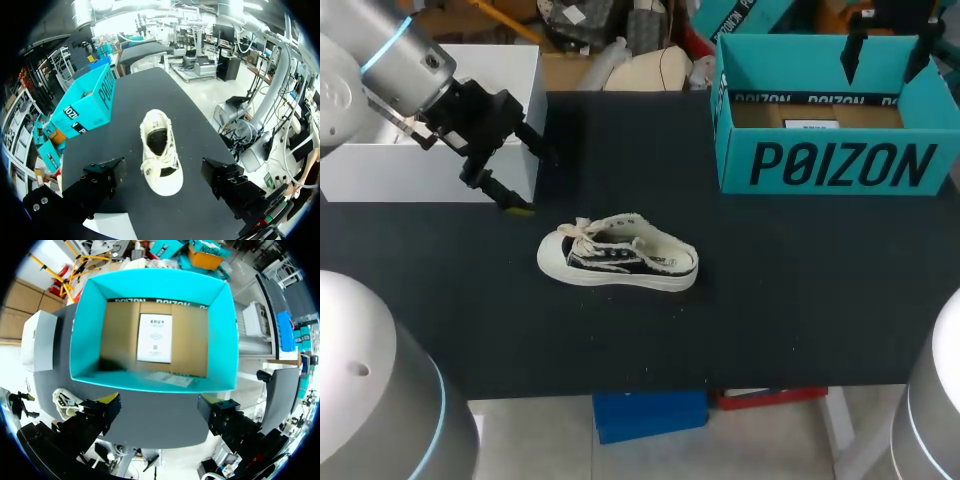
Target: Take the shoe out of the shoebox, open the shoe tongue, remove and reinsert the insole, then place the shoe into the shoebox
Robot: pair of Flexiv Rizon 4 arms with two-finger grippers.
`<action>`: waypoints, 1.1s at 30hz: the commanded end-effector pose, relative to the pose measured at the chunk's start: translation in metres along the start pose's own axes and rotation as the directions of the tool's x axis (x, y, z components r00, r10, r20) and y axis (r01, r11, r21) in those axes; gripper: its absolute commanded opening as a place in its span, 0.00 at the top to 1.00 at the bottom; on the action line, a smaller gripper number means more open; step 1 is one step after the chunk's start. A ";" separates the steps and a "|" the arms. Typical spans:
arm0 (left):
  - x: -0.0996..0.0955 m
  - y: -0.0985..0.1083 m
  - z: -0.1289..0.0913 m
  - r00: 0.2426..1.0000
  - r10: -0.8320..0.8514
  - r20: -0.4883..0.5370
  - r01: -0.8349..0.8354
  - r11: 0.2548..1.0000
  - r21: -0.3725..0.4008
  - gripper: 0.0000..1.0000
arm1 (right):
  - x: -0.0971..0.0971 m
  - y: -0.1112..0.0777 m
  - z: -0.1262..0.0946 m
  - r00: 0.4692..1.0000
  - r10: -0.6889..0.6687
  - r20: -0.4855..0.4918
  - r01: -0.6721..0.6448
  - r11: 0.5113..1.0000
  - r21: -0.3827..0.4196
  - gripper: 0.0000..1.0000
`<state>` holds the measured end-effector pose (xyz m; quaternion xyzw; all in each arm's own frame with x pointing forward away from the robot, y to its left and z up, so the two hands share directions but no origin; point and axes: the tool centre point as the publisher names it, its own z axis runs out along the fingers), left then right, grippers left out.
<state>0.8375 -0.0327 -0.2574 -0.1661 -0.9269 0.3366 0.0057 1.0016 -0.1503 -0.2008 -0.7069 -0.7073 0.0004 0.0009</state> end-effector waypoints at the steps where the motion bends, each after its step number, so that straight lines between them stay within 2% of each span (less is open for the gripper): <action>1: 0.000 0.001 0.001 1.000 0.002 0.002 -0.002 1.000 0.000 0.00 | 0.000 0.000 0.000 1.000 0.000 0.001 0.000 1.000 0.000 0.00; 15: 0.000 0.001 0.001 1.000 0.002 0.002 -0.002 1.000 0.000 0.00 | 0.000 0.000 0.000 1.000 0.000 0.001 0.000 1.000 0.000 0.00; 21: 0.006 0.007 -0.013 0.993 -0.090 0.078 0.087 0.995 0.040 0.00 | 0.000 0.000 0.000 1.000 0.000 0.001 0.000 1.000 0.000 0.00; 25: 0.016 0.017 -0.019 0.986 -0.117 0.116 0.111 0.992 0.055 0.00 | 0.000 0.000 0.000 1.000 0.000 0.001 0.000 1.000 0.000 0.00; 33: 0.029 0.039 -0.022 0.987 -0.132 0.094 0.125 0.989 0.084 0.00 | 0.000 0.000 0.000 1.000 0.000 0.001 0.000 1.000 0.000 0.00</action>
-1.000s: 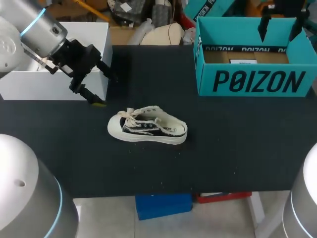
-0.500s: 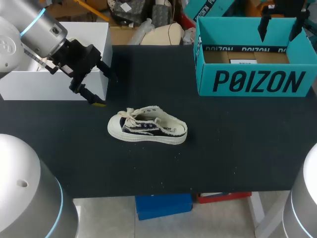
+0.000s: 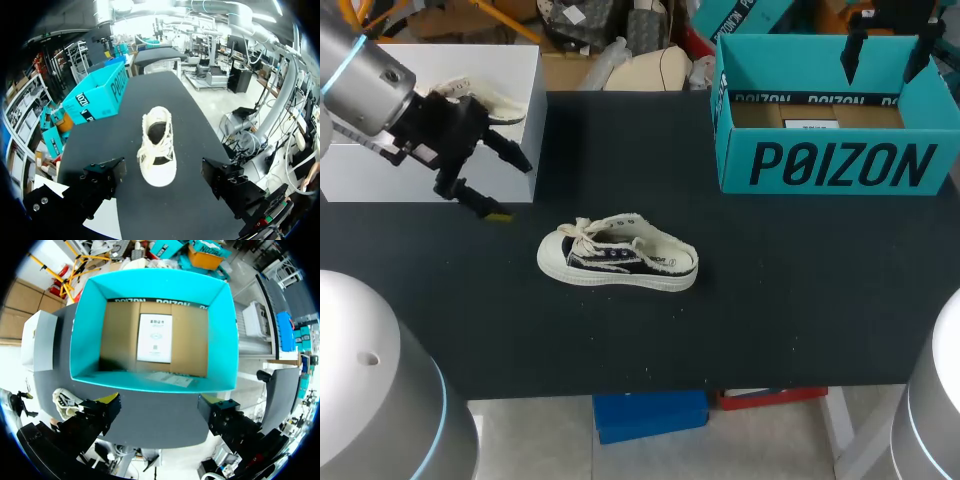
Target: Take the shoe out of the shoebox, open the shoe tongue, remove and reinsert the insole, then place the shoe into the shoebox
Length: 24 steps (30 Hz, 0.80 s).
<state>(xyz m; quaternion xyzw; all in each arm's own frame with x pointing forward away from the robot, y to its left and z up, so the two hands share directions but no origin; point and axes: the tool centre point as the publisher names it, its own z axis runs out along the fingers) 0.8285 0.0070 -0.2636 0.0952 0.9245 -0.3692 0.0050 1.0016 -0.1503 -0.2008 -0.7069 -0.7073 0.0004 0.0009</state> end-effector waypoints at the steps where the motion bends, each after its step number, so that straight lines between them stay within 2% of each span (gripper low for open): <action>1: 0.006 0.009 -0.004 1.000 -0.007 0.020 0.006 1.000 0.020 0.00 | 0.000 0.000 0.000 1.000 0.000 0.001 0.000 1.000 0.000 0.00; 9: 0.006 0.009 -0.004 1.000 -0.007 0.020 0.006 1.000 0.020 0.00 | 0.000 0.000 0.000 1.000 0.000 0.001 0.000 1.000 0.000 0.00; 11: 0.006 0.009 -0.004 1.000 -0.007 0.020 0.006 1.000 0.020 0.00 | 0.019 0.007 -0.014 0.993 -0.109 0.043 0.109 0.994 0.003 0.00; 13: 0.006 0.009 -0.004 1.000 -0.007 0.020 0.006 1.000 0.020 0.00 | 0.047 0.006 -0.020 0.972 -0.227 0.052 0.228 0.974 -0.007 0.00; 15: 0.006 0.009 -0.004 1.000 -0.007 0.020 0.006 1.000 0.020 0.00 | 0.078 -0.004 -0.024 0.930 -0.365 0.053 0.367 0.930 -0.036 0.00; 17: 0.006 0.009 -0.004 1.000 -0.007 0.020 0.006 1.000 0.020 0.00 | 0.105 -0.019 -0.025 0.858 -0.508 0.072 0.512 0.856 -0.070 0.00; 20: 0.006 0.009 -0.004 1.000 -0.007 0.020 0.006 1.000 0.020 0.00 | 0.154 -0.058 -0.023 0.694 -0.709 0.124 0.720 0.688 -0.094 0.00; 21: 0.006 0.009 -0.004 1.000 -0.007 0.020 0.006 1.000 0.020 0.00 | 0.167 -0.074 -0.021 0.639 -0.760 0.118 0.769 0.626 -0.128 0.00; 24: 0.006 0.009 -0.004 1.000 -0.007 0.020 0.006 1.000 0.020 0.00 | 0.167 -0.074 -0.021 0.639 -0.760 0.118 0.769 0.626 -0.128 0.00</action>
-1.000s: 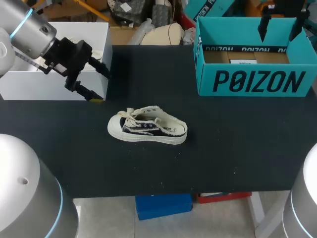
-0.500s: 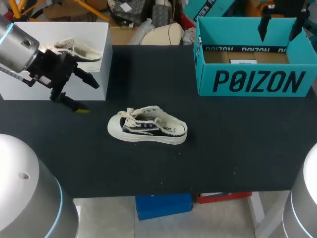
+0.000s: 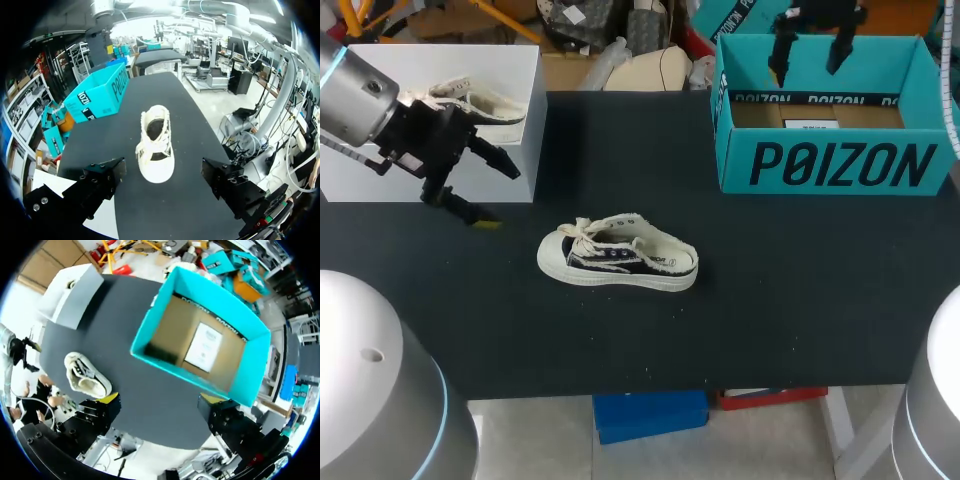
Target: Take the shoe out of the shoebox, open the shoe tongue, remove and reinsert the insole, then place the shoe into the shoebox
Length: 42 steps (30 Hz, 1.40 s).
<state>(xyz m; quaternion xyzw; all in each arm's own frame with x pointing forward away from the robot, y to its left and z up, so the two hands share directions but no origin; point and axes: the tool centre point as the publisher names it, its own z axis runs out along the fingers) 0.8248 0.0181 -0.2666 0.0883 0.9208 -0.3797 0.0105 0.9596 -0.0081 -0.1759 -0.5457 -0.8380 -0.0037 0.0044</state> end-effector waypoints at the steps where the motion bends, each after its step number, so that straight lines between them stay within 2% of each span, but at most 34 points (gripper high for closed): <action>1: 0.000 0.000 0.001 1.000 0.002 0.003 -0.002 1.000 -0.001 0.00 | 0.036 -0.019 0.004 0.890 -0.438 0.126 0.452 0.884 -0.121 0.00; 13: 0.000 0.000 0.001 1.000 0.002 0.003 -0.002 1.000 -0.001 0.00 | 0.036 -0.019 0.004 0.890 -0.438 0.126 0.452 0.884 -0.121 0.00; 14: 0.000 0.000 0.001 1.000 0.002 0.003 -0.002 1.000 -0.001 0.00 | 0.043 -0.017 -0.001 0.853 -0.508 0.121 0.519 0.850 -0.094 0.00; 17: 0.000 0.000 0.001 1.000 0.002 0.003 -0.002 1.000 -0.001 0.00 | 0.073 -0.017 -0.007 0.760 -0.642 0.098 0.650 0.755 -0.088 0.00; 20: 0.000 0.000 0.001 1.000 0.002 0.003 -0.002 1.000 -0.001 0.00 | 0.102 -0.029 -0.003 0.687 -0.723 0.072 0.726 0.683 -0.074 0.00; 22: 0.000 0.000 0.001 1.000 0.002 0.003 -0.002 1.000 -0.001 0.00 | 0.119 -0.038 0.001 0.664 -0.744 0.079 0.748 0.661 -0.065 0.00; 25: 0.000 0.000 0.001 1.000 0.002 0.003 -0.002 1.000 -0.001 0.00 | 0.143 -0.053 0.008 0.660 -0.741 0.123 0.751 0.658 -0.063 0.00; 42: 0.000 0.000 0.001 1.000 0.002 0.003 -0.002 1.000 -0.001 0.00 | 0.146 -0.054 0.012 0.662 -0.740 0.118 0.749 0.657 -0.080 0.00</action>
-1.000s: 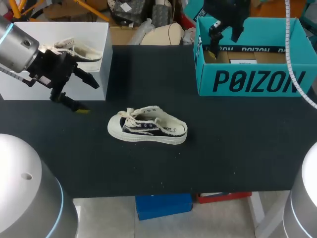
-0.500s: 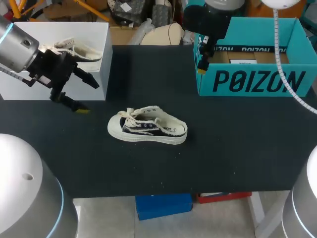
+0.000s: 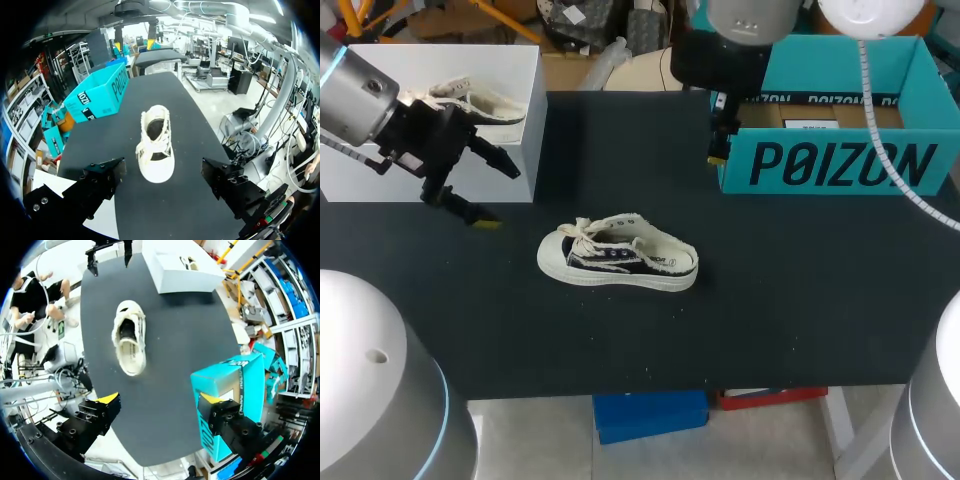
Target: Take the shoe out of the shoebox, open the shoe tongue, remove and reinsert the insole, then place the shoe into the shoebox
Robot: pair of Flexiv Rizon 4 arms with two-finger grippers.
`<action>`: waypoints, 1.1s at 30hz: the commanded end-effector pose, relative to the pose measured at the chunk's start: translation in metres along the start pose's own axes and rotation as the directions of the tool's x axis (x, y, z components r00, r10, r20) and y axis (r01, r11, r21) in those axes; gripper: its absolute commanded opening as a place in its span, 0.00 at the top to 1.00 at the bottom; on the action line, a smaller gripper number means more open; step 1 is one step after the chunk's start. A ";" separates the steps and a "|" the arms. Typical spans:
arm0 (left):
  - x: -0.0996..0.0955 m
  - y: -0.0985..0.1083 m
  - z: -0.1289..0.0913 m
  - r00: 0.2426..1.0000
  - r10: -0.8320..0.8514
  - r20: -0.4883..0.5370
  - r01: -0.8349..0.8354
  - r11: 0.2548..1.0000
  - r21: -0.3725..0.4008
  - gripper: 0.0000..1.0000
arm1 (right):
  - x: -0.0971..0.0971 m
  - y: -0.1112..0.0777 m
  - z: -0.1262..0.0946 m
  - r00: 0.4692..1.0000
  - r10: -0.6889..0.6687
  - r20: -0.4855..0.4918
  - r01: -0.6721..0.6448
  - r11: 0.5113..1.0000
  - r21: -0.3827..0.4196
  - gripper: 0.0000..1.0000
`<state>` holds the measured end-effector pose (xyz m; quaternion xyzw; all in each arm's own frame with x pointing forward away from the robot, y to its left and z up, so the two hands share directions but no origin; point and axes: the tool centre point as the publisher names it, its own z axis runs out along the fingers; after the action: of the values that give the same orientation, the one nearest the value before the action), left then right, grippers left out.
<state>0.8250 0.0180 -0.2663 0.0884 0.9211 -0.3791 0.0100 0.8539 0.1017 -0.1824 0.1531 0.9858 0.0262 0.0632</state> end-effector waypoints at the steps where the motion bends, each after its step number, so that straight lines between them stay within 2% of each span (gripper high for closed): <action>1: 0.001 0.001 0.001 1.000 0.002 0.004 -0.002 1.000 0.000 0.00 | 0.008 0.001 0.006 1.000 0.006 -0.013 -0.007 0.999 -0.040 0.00; 4: 0.001 0.001 0.001 1.000 0.002 0.004 -0.002 1.000 0.000 0.00 | 0.023 0.003 0.012 1.000 -0.003 -0.009 0.002 0.986 -0.170 0.00; 12: 0.001 0.001 0.001 1.000 0.002 0.004 -0.002 1.000 0.000 0.00 | 0.058 -0.002 0.031 1.000 0.009 0.006 -0.006 0.939 -0.344 0.00; 14: 0.001 0.001 0.001 1.000 0.002 0.004 -0.002 1.000 0.000 0.00 | 0.063 -0.003 0.037 1.000 0.016 -0.007 -0.018 0.934 -0.357 0.00; 17: 0.001 0.001 0.001 1.000 0.002 0.004 -0.002 1.000 0.000 0.00 | 0.066 -0.005 0.050 0.999 0.039 -0.026 -0.045 0.943 -0.331 0.00; 31: 0.001 0.001 0.001 1.000 0.002 0.004 -0.002 1.000 0.000 0.00 | 0.066 -0.005 0.050 0.999 0.039 -0.026 -0.045 0.943 -0.331 0.00; 33: 0.001 0.001 0.001 1.000 0.002 0.004 -0.002 1.000 0.000 0.00 | 0.066 -0.006 0.054 0.995 0.091 -0.042 -0.100 0.878 -0.468 0.00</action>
<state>0.8250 0.0179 -0.2663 0.0885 0.9210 -0.3792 0.0099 0.7984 0.1213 -0.2377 0.1663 0.9623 0.2008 0.0770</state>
